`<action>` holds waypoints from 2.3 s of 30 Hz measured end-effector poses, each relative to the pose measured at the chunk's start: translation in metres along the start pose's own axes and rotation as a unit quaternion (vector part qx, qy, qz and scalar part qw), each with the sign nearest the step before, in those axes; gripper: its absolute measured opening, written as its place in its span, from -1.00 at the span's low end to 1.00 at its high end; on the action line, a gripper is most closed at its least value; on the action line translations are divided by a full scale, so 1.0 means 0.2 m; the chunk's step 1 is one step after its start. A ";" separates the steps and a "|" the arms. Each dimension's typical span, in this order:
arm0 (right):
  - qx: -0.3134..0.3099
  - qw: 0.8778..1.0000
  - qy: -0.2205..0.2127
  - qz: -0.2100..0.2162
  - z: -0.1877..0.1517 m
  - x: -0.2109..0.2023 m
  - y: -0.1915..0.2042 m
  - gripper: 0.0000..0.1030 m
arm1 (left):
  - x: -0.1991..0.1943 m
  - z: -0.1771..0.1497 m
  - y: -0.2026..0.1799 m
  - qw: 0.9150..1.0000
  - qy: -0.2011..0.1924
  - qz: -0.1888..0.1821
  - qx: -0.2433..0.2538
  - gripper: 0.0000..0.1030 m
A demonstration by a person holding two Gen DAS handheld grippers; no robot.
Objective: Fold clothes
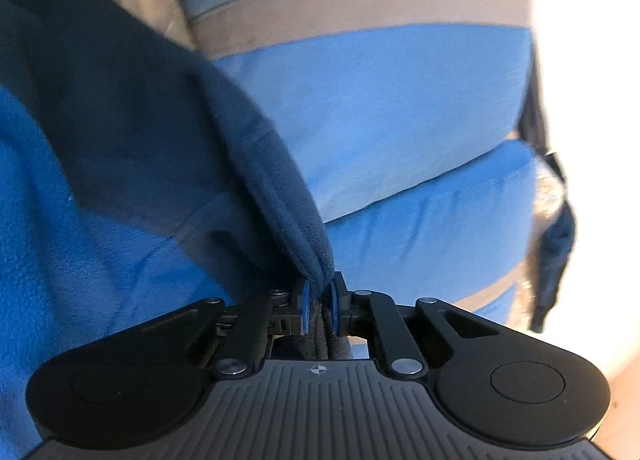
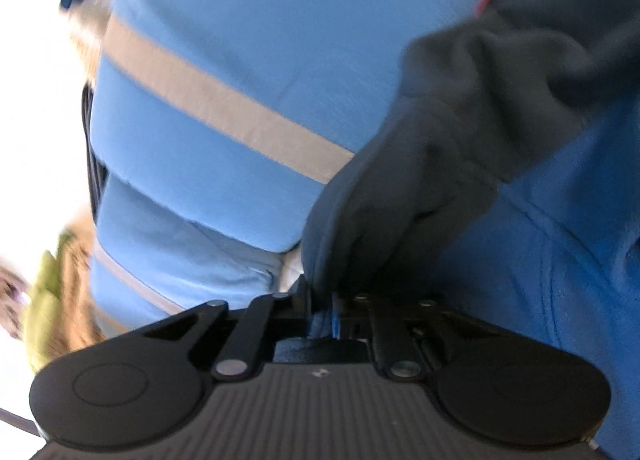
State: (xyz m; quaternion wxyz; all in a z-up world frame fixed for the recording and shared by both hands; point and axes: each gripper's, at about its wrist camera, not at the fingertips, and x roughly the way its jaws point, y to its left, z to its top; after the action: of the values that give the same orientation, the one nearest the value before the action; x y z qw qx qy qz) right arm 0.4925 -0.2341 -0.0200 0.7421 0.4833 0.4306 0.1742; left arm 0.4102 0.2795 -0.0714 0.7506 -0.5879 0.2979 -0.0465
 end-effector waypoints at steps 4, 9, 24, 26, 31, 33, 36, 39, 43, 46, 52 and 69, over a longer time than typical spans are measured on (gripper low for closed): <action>0.004 1.000 0.008 -0.017 -0.01 0.05 -0.07 -0.55 | 0.03 -0.04 0.02 1.000 0.005 0.021 0.012 -0.02; -0.108 0.994 -0.004 -0.020 -0.08 0.05 0.00 0.67 | 0.04 -0.11 -0.02 0.997 0.041 0.010 0.072 0.32; -0.153 0.985 0.056 0.052 -0.15 0.14 -0.03 -0.69 | 0.12 -0.21 -0.08 0.979 0.168 -0.047 0.109 -0.73; -0.131 0.987 0.058 0.074 -0.13 0.10 0.00 -0.69 | 0.09 -0.19 -0.10 0.981 0.161 -0.066 0.089 -0.73; -0.070 0.988 0.045 0.129 -0.06 0.06 0.07 -0.69 | 0.08 -0.15 -0.12 0.987 0.121 -0.101 0.038 -0.73; -0.048 0.988 0.034 0.144 -0.03 0.06 0.09 -0.69 | 0.11 -0.14 -0.13 0.989 0.105 -0.102 0.016 -0.71; -0.018 0.989 0.021 0.148 0.01 0.12 0.12 -0.69 | 0.18 -0.09 -0.14 0.992 0.080 -0.093 -0.020 -0.67; -0.002 0.989 0.007 0.148 0.07 0.14 0.13 -0.69 | 0.27 -0.03 -0.13 0.993 0.059 -0.086 -0.052 -0.60; 0.024 0.990 -0.012 0.137 0.14 0.27 0.13 -0.59 | 0.40 0.04 -0.09 0.991 0.044 -0.075 -0.099 -0.26; 0.045 0.990 -0.048 0.124 0.18 0.33 0.11 0.07 | 0.42 0.07 -0.06 0.992 -0.008 -0.063 -0.108 0.42; 0.023 0.983 -0.103 0.152 0.21 0.24 0.12 0.93 | 0.29 0.09 -0.08 0.997 -0.053 -0.043 -0.046 0.67; -0.199 0.974 -0.107 -0.003 -0.34 -0.62 0.35 1.00 | -0.67 -0.62 -0.47 0.983 -0.038 0.041 0.174 0.67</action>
State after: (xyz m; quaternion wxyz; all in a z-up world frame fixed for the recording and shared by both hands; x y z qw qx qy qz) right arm 0.3777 -0.2458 0.0875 0.8657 0.3402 0.3068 0.2018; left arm 0.2650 0.2013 0.0512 0.8536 -0.4370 0.2801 -0.0445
